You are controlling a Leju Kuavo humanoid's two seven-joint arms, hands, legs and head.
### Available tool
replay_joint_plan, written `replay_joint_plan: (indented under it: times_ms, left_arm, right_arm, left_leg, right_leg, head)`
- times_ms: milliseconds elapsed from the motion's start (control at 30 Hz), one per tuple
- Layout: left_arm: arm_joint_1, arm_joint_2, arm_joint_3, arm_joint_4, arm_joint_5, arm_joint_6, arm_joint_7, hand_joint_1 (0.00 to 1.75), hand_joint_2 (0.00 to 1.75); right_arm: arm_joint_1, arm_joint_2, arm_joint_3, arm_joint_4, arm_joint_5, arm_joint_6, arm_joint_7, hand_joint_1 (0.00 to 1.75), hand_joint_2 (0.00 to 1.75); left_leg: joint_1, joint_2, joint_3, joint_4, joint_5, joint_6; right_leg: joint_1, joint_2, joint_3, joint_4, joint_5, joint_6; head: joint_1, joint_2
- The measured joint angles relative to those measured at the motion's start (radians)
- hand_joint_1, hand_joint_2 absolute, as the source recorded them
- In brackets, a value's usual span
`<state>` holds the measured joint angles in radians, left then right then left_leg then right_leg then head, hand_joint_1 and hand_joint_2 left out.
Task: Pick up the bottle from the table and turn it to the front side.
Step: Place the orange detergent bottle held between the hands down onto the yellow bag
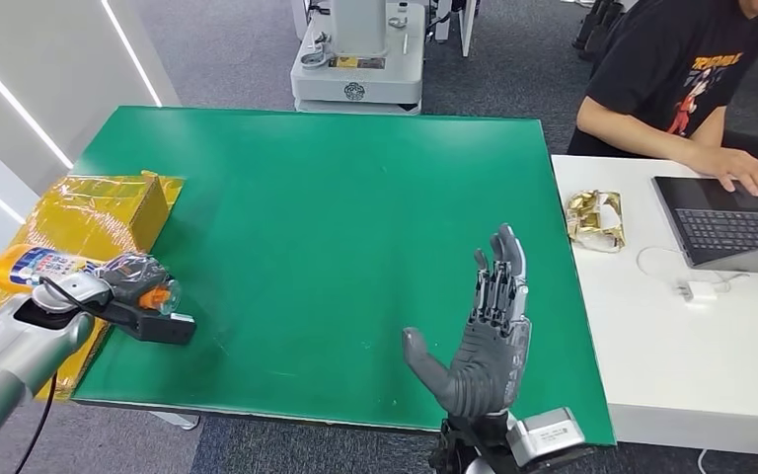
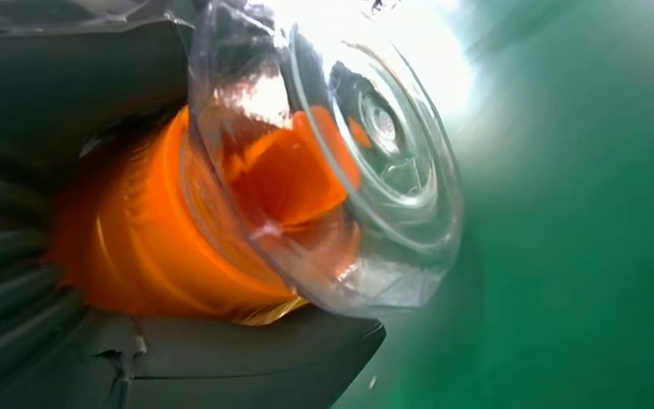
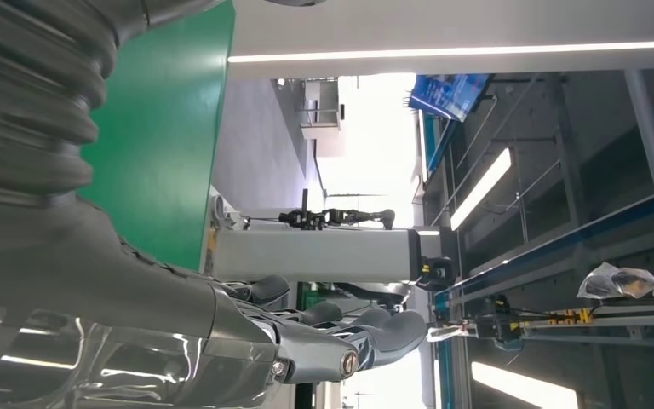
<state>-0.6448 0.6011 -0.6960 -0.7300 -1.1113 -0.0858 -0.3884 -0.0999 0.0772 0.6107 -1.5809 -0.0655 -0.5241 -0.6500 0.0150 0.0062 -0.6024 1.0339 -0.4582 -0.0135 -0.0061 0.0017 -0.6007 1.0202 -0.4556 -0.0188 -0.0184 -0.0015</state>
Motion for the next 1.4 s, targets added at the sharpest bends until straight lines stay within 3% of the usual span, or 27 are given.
replay_joint_plan:
  times_ms: [200, 333, 367, 467, 500, 833, 1400]
  left_arm:
    - [0.009, 0.007, -0.016, 0.001, 0.03, 0.041, 0.0, 1.75, 1.75]
    - [0.005, -0.015, -0.02, 0.014, 0.037, 0.112, 0.0, 1.75, 1.75]
    - [0.004, -0.023, -0.021, 0.019, 0.038, 0.127, 0.0, 1.59, 1.75]
    - [0.002, -0.051, -0.024, 0.027, 0.038, 0.187, 0.005, 0.28, 1.75]
    - [0.002, -0.062, -0.024, 0.029, 0.035, 0.209, 0.009, 0.0, 1.75]
    - [-0.006, -0.13, -0.025, 0.039, 0.018, 0.275, 0.045, 0.0, 1.75]
    - [0.032, -0.105, -0.017, 0.038, 0.007, 0.289, 0.068, 0.0, 1.75]
  right_arm:
    - [-0.008, 0.0, 0.007, 0.01, -0.006, -0.003, 0.0, 0.0, 1.75]
    - [-0.012, 0.0, 0.009, 0.014, -0.007, -0.008, 0.0, 0.0, 1.75]
    - [-0.012, 0.0, 0.01, 0.015, -0.007, -0.009, 0.0, 0.0, 1.75]
    - [-0.015, 0.0, 0.012, 0.017, -0.007, -0.01, 0.0, 0.0, 1.75]
    - [-0.016, 0.0, 0.013, 0.017, -0.007, -0.012, 0.0, 0.0, 1.75]
    - [-0.018, 0.0, 0.016, 0.024, -0.008, -0.018, 0.004, 0.0, 1.75]
    - [-0.023, 0.0, 0.023, 0.039, -0.009, -0.007, 0.01, 0.0, 1.75]
  left_leg:
    - [0.0, 0.0, 0.0, 0.0, 0.0, 0.0]
    - [0.0, -0.001, 0.0, 0.0, 0.0, 0.0]
    - [0.0, 0.0, 0.0, 0.0, 0.0, 0.0]
    - [0.0, 0.0, 0.0, 0.0, 0.0, 0.0]
    - [0.0, 0.0, 0.0, 0.0, 0.0, 0.0]
    - [0.0, 0.0, 0.0, 0.0, 0.0, 0.0]
    - [0.0, -0.001, 0.001, 0.0, 0.001, -0.001]
  right_leg:
    - [0.0, 0.0, 0.0, 0.0, 0.0, 0.0]
    - [0.0, -0.001, 0.0, 0.0, 0.0, 0.0]
    - [0.0, -0.001, 0.0, 0.0, 0.0, 0.0]
    - [0.0, -0.001, 0.0, 0.0, 0.0, 0.0]
    - [0.0, -0.001, 0.0, 0.0, 0.0, 0.0]
    - [0.0, -0.001, 0.0, 0.0, 0.0, 0.0]
    - [0.0, -0.001, 0.002, 0.0, 0.0, 0.0]
  head:
    - [0.0, 0.0]
    - [0.0, 0.0]
    - [0.0, 0.0]
    - [0.0, 0.0]
    - [0.0, 0.0]
    - [0.0, 0.0]
    - [0.0, 0.0]
